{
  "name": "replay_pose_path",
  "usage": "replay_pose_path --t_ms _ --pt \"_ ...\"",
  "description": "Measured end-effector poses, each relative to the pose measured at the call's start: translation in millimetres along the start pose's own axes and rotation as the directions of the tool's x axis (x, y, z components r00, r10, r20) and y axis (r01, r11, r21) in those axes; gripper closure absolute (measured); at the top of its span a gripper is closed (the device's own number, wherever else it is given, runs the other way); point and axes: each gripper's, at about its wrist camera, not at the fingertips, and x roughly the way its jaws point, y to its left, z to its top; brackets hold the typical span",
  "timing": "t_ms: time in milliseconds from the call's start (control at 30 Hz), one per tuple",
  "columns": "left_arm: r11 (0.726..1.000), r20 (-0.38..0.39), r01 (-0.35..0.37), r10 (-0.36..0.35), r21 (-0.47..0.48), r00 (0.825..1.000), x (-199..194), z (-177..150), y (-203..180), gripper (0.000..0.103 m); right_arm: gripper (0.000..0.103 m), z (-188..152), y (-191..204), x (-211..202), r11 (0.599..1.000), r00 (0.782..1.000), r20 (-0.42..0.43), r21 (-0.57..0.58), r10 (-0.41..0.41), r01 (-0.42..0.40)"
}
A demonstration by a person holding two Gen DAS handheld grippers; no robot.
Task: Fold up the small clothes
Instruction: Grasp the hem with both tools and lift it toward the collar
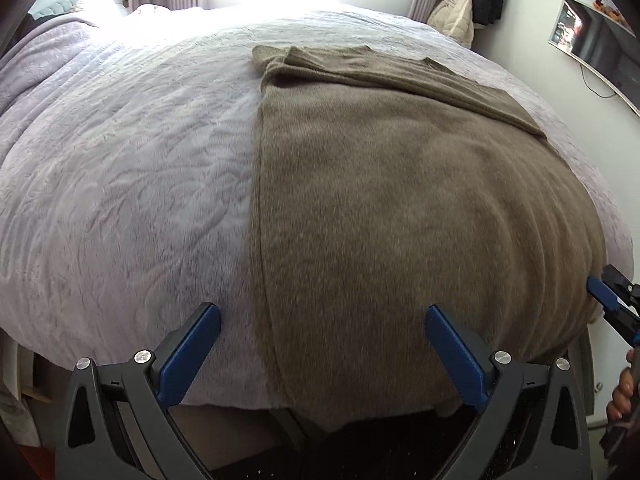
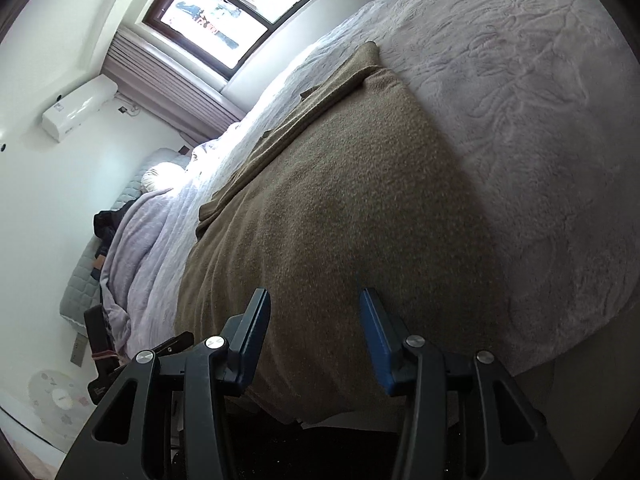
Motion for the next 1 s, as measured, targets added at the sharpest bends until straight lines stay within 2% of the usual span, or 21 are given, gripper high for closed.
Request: replay_pose_path --t_ms 267,533,667,767,867,933,1000 --pt "1.0 -0.04 0.016 -0.015 0.008 0.999 0 -21 11 0.0 0.053 3 -10 -16 1.0 0.999 0.02 -0.005 -0.024 0.024" --pt "0.999 -0.041 0.038 -0.036 0.033 0.998 4 -28 11 0.0 0.052 15 -26 -40 0.995 0.991 0.09 -0.005 -0.095 0.096" --pt "0.995 -0.043 0.101 -0.1 0.02 0.994 1 -32 14 0.0 0.049 20 -40 -48 0.992 0.987 0.096 0.018 -0.128 0.127" --pt "0.991 -0.067 0.132 -0.129 0.037 0.989 4 -36 12 0.0 0.049 16 -51 -44 0.991 0.99 0.052 0.041 -0.129 0.127" --pt "0.984 -0.122 0.172 -0.165 0.053 0.979 13 -41 9 0.0 0.049 7 -60 -37 0.992 0.993 0.001 0.041 -0.116 0.115" --pt "0.972 -0.176 0.229 -0.217 0.051 0.96 21 -46 8 0.0 0.049 2 -61 -32 0.994 0.994 -0.033 0.023 -0.105 0.106" --pt "0.965 -0.218 0.253 -0.235 0.061 0.947 30 -52 6 0.0 0.049 -2 -64 -28 0.996 0.994 -0.06 0.008 -0.088 0.088"
